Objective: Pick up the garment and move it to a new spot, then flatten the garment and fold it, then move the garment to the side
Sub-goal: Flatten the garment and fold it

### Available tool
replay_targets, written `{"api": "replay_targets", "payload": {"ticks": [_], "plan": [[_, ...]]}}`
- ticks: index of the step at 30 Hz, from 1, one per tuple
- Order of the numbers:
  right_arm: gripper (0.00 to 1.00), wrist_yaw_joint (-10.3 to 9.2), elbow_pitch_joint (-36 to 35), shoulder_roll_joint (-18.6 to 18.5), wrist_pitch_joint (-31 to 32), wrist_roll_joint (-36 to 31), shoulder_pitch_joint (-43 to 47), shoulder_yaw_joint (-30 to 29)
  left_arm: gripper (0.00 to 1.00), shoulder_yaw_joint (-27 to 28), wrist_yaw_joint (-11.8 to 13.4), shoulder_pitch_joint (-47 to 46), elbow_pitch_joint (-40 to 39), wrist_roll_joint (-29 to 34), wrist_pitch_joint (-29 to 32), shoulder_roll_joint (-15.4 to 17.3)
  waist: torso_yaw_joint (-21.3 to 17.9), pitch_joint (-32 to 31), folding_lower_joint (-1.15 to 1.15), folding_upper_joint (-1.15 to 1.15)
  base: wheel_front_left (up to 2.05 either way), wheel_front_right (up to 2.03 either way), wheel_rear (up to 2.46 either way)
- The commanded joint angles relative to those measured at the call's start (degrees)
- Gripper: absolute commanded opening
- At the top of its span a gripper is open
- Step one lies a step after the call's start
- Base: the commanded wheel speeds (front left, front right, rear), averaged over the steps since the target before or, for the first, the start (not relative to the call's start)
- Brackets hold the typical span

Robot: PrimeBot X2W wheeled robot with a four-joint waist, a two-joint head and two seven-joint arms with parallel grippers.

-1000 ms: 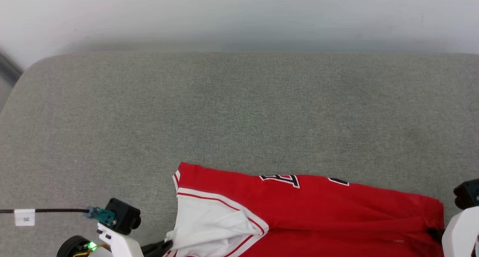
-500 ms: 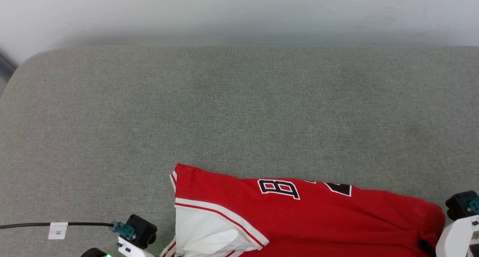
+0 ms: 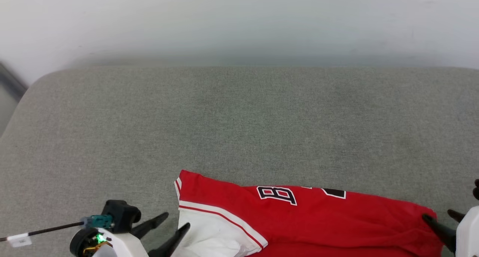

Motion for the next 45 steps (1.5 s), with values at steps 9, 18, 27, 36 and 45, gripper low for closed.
{"api": "replay_targets", "payload": {"ticks": [9,18,27,36,45], "plan": [[1.00,-0.03,-9.8,8.8,7.1,-3.6,4.4,-11.0,1.00,9.5,5.6,3.1,-1.3,4.0,-22.4,-4.2,-1.0,-1.3,0.00,0.00,0.00,0.00,0.00],[1.00,-0.03,-6.2,17.7,4.0,-9.8,3.3,-17.4,1.00,20.0,9.2,3.6,-4.7,17.1,-26.4,-10.9,-0.5,0.9,0.00,0.00,0.00,0.00,0.00],[1.00,-0.03,4.0,21.7,-0.5,-11.6,1.5,-20.6,1.00,26.9,5.9,6.1,-7.0,29.4,-26.4,-18.4,0.8,1.5,0.00,0.00,0.00,0.00,0.00],[1.00,-0.02,13.2,22.8,-1.9,-7.7,0.6,-18.0,1.00,32.0,0.1,7.4,-5.5,34.4,-26.4,-24.5,1.8,2.3,0.00,0.00,0.00,0.00,0.00],[0.15,0.32,16.0,24.0,0.5,-2.6,1.4,-11.1,1.00,33.1,-2.0,6.7,-4.7,36.5,-26.4,-27.0,2.4,3.0,0.00,0.00,0.00,0.00,0.00]]}}
